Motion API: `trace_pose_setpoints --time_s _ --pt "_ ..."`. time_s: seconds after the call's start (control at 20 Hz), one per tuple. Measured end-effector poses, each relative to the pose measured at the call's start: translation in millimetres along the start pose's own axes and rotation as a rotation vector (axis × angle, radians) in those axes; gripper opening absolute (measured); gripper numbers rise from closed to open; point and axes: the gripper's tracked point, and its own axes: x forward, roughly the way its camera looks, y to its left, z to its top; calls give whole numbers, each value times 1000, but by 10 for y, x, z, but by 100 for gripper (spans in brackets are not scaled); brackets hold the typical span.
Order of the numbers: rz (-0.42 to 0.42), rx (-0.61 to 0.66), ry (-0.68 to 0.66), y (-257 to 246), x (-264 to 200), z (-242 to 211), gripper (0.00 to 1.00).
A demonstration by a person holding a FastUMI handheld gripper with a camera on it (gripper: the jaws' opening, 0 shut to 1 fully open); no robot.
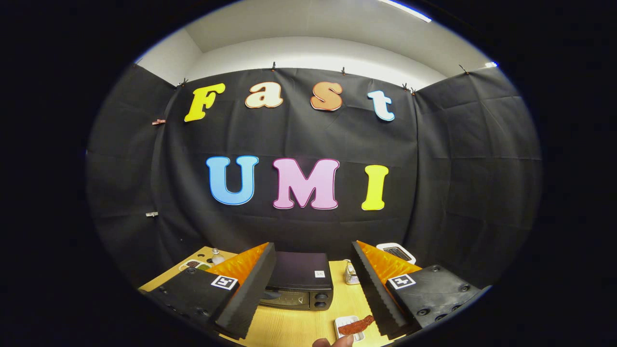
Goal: Open the toaster oven, put the food inside, and close the toaster oven door.
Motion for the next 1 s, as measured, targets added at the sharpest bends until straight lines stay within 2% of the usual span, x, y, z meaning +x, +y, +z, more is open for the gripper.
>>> trace_pose_setpoints --time_s 0.25,0.65,1.0 --pt "2 24 11 121 52 -69 97" --pt "38 41 49 712 297 -359 97" --pt "52 52 148 1282 667 -1107 97"
